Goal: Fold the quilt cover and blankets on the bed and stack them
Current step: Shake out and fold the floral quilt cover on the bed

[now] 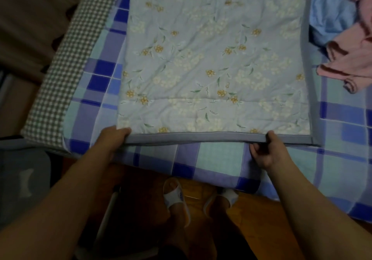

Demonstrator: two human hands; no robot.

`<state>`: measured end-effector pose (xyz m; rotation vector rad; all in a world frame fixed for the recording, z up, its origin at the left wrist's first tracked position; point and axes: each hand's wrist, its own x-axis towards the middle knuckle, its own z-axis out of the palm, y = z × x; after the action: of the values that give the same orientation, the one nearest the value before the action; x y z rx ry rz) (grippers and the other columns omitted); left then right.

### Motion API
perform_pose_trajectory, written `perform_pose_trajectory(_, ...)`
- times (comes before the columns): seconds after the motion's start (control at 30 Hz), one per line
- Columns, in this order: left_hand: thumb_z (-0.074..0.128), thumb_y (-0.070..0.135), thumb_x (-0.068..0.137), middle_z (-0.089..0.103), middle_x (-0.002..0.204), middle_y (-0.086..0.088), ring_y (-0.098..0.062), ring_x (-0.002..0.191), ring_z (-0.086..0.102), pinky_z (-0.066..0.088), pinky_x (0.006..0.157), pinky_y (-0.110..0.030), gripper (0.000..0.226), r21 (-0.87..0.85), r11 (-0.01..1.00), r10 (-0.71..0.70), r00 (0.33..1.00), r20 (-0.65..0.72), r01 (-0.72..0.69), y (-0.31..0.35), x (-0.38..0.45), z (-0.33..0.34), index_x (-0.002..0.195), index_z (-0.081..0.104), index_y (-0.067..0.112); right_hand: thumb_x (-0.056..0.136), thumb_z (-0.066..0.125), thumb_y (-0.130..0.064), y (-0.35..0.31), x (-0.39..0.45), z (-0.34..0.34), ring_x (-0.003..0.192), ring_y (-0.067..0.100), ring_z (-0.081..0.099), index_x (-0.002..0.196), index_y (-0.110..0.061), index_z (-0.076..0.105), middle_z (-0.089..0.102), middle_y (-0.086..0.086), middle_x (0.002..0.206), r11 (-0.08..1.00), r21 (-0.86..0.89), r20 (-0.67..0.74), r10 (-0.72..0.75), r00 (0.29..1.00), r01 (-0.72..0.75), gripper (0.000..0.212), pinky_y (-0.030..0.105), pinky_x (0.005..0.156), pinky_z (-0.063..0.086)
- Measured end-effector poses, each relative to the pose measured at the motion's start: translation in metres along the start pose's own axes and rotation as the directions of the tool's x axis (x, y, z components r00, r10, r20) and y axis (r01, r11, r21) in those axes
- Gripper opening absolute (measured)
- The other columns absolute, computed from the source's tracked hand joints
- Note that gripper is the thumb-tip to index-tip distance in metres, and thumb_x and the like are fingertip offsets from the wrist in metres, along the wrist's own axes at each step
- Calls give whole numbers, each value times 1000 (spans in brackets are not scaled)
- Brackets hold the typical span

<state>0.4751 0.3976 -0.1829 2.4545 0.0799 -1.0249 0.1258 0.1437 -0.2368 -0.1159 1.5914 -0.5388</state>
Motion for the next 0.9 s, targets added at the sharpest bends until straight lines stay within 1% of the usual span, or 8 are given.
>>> perform_pose_trajectory(0.1,61,53,87,53,134,-18,-37,112,52,47,90,-42,64,50,998,-45,999,-2,45,-9,1,3,136,56,12,95,61,-39,-9,3,-5,98,19,68,129,-18,62,71,3,113,998,56,-3,-29,1000,29,39,34,68,55)
perform_pose_trajectory(0.3,65,41,92,61,121,-15,-30,99,60,52,85,-43,55,-432,889,-130,989,76,150,-14,-6,10,135,53,8,92,63,-44,-42,6,-19,109,29,66,128,-17,61,69,10,122,979,201,7,-35,999,33,44,46,77,58)
perform_pose_trajectory(0.4,72,41,87,63,115,-11,-29,101,64,57,84,-46,54,-671,739,-136,989,-61,60,-11,-17,-3,128,55,11,93,63,-36,-62,-2,-30,105,33,64,131,-18,56,67,11,120,981,193,-4,-36,999,36,43,51,74,56)
perform_pose_trajectory(0.47,75,48,81,61,118,-7,-28,105,61,53,93,-47,61,-639,769,-114,979,-171,-22,-11,-27,-5,127,57,13,96,59,-30,-81,-13,-37,103,29,64,135,-20,52,65,7,122,978,148,-42,-143,989,147,40,47,72,56)
perform_pose_trajectory(0.6,72,21,89,55,131,-3,-23,110,57,53,86,-37,50,-717,695,-192,947,-256,-54,-18,-34,14,136,53,18,88,69,-24,-82,-19,-53,99,24,68,128,-18,59,69,5,116,961,90,-144,-246,959,260,42,41,71,59)
perform_pose_trajectory(0.67,72,17,90,51,138,-5,-24,114,56,56,81,-37,56,-811,583,-304,939,-159,52,-19,-30,25,140,48,23,88,71,-22,-68,-11,-62,92,25,68,127,-18,58,68,6,107,975,75,-204,-189,961,208,41,47,66,61)
perform_pose_trajectory(0.77,64,31,96,55,129,-6,-22,110,54,54,81,-36,49,-879,414,-336,937,96,238,-20,-23,42,140,49,16,94,63,-25,-57,0,-64,93,24,66,129,-21,58,68,4,118,989,141,-111,-26,994,41,35,41,51,59)
perform_pose_trajectory(0.9,64,30,96,61,112,-4,-21,98,59,52,93,-36,39,-885,406,-240,961,139,229,-15,-29,53,131,55,17,86,71,-34,-61,-5,-64,107,30,68,127,-18,60,72,10,115,974,226,34,0,999,-8,46,48,80,58)
